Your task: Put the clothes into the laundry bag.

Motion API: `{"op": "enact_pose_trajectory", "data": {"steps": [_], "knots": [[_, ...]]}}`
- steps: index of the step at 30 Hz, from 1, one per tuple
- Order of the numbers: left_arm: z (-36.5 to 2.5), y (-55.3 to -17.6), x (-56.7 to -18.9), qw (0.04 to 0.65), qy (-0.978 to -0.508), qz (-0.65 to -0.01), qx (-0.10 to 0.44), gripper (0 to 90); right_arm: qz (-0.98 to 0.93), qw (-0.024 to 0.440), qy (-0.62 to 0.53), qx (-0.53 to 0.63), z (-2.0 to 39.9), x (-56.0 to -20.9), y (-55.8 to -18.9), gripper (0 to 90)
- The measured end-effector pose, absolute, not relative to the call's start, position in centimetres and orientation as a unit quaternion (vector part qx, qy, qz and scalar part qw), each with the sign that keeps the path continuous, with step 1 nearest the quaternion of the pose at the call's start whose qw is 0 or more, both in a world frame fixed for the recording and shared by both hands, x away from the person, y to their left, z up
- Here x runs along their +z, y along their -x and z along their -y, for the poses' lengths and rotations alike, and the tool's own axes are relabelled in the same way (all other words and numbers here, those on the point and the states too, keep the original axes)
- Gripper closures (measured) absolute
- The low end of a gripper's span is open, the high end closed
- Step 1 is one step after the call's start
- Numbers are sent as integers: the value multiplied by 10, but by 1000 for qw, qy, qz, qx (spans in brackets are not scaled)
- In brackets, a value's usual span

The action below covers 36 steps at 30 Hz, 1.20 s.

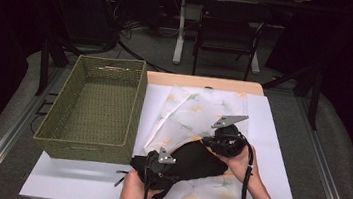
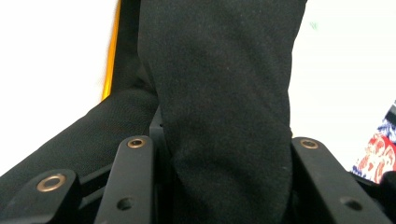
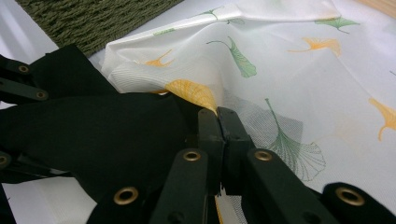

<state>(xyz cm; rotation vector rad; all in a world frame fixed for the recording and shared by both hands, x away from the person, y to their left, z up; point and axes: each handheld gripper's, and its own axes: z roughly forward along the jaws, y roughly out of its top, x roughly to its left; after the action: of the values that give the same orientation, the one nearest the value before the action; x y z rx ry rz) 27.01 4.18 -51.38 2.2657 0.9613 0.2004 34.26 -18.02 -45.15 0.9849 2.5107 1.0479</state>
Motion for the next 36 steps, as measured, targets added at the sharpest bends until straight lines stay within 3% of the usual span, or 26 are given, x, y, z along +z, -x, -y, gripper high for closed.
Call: {"op": "enact_pose_trajectory", "data": {"steps": [10,24,30,36], "knots": [[-25,-276,-530,343,-850,-393,69,556,-864,119,-336,356,178,-453,-341,895],[-38,-269,-519,333,-874,-348,63,235,-864,121,-337,354,182,-453,-341,895],[-51,-259,-515,322,-882,-338,69,164,-864,120,-339,354,182,-453,-341,894],[-61,-249,-519,307,-889,-334,65,159,-863,121,-339,354,183,-454,-341,894]]}}
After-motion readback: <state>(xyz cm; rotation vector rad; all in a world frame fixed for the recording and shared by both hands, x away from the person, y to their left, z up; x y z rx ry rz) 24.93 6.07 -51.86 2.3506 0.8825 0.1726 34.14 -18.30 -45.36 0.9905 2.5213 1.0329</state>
